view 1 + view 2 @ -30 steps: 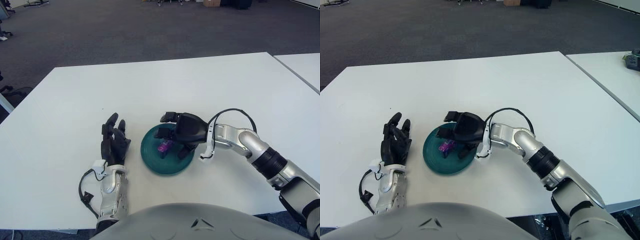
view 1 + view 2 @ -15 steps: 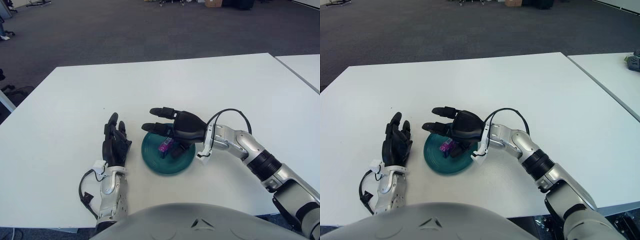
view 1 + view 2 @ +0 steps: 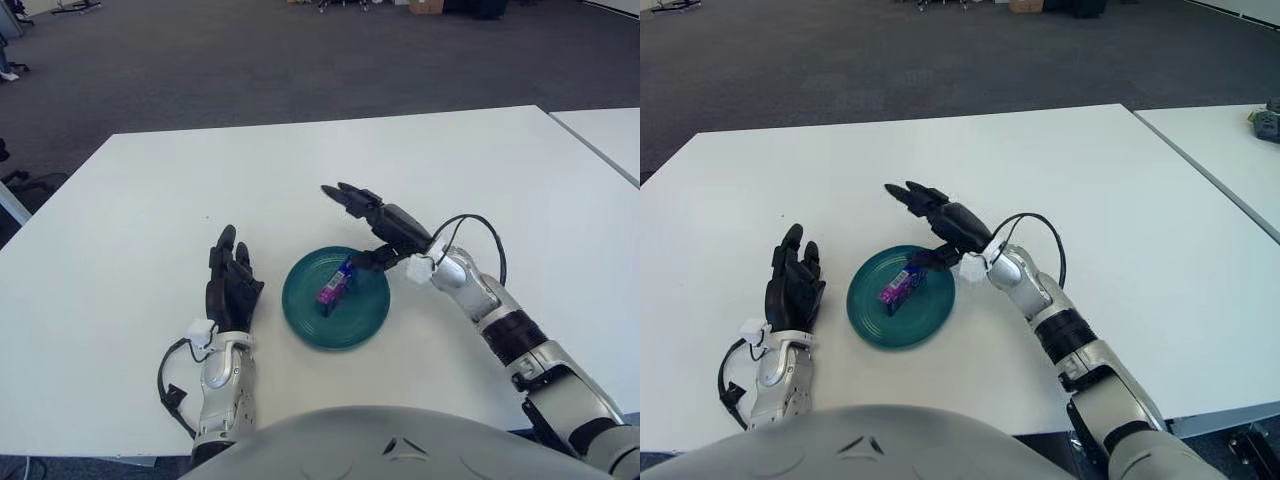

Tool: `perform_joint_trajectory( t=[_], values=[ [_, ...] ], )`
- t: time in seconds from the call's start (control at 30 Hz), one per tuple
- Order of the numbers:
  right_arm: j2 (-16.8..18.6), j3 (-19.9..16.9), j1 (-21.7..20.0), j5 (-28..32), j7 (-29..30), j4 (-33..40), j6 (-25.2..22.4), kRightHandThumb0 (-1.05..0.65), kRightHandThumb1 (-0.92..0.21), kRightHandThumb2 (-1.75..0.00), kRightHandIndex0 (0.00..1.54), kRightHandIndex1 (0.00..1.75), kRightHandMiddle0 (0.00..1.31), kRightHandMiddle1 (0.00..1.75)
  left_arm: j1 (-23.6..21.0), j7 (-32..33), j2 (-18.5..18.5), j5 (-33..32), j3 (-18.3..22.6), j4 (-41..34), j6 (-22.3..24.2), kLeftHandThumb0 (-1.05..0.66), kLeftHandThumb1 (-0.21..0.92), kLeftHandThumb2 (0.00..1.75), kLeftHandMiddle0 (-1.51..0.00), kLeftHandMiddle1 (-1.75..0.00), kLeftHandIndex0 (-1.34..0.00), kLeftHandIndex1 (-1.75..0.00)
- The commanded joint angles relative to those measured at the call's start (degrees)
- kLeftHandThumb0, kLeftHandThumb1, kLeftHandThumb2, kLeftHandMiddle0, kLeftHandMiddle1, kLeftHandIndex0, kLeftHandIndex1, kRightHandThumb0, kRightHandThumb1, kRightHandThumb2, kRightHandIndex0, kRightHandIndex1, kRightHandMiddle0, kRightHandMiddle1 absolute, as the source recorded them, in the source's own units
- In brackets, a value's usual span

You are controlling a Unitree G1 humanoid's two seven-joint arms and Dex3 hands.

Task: Put the gum into the plate.

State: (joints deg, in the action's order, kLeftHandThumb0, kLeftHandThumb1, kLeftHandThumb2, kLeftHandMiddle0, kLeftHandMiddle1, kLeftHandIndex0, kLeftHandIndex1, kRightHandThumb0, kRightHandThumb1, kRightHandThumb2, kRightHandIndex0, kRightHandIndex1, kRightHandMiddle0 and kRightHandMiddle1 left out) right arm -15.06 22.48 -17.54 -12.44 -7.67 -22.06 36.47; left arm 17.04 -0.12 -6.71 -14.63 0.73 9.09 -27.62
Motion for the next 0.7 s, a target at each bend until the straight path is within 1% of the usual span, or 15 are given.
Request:
perform_joint_trajectory(
  t=[0.0,0.1,0.17,0.27,0.47,0.67],
  values=[
    [5.37,-5.54,0.83,13.84,-5.34,-4.33,-4.71,-1.05,-0.92,-0.76,0.03,0.01,0.0,0.0,0.67,1.35,-1.74,3.75,-0.04,4.44,-1.68,-1.01,0.92,0.96,-0.18,-0.02,0.0,-0.61],
    [7.53,-7.95,3.14,21.08,-8.51,-2.46,-9.52,-1.05,-0.92,-0.74,0.01,0.0,0.0,0.0,0.78,1.62,-1.7,4.7,0.06,4.46,-1.76,-1.02,0.92,0.96,-0.18,-0.01,0.0,-0.6],
    [8.49,-9.62,4.49,25.19,-10.57,-1.7,-12.06,-1.05,-0.92,-0.7,0.0,0.0,0.0,0.0,0.85,1.4,-1.71,4.76,0.18,4.52,-1.74,-1.04,0.92,0.98,-0.17,-0.01,0.0,-0.57],
    [9.43,-11.78,5.33,29.16,-12.83,-1.3,-15.48,-1.05,-0.92,-0.65,0.0,0.0,0.0,0.0,1.01,0.7,-1.63,4.32,0.44,4.66,-1.8,-1.05,0.92,0.99,-0.16,0.0,0.0,-0.5],
    [10.62,-15.5,5.33,31.86,-14.45,-0.89,-21.0,-1.05,-0.92,-0.63,0.0,0.0,0.0,0.0,1.15,-0.5,-1.28,3.67,0.69,5.04,-2.19,-1.05,0.92,1.0,-0.15,0.0,0.0,-0.44],
    [10.37,-19.28,4.39,31.36,-14.5,-2.42,-22.94,-1.05,-0.92,-0.64,0.0,0.0,0.0,0.0,1.37,-1.52,-0.81,3.88,0.97,5.41,-2.34,-1.05,0.92,1.01,-0.15,0.0,0.0,-0.43]
  ],
)
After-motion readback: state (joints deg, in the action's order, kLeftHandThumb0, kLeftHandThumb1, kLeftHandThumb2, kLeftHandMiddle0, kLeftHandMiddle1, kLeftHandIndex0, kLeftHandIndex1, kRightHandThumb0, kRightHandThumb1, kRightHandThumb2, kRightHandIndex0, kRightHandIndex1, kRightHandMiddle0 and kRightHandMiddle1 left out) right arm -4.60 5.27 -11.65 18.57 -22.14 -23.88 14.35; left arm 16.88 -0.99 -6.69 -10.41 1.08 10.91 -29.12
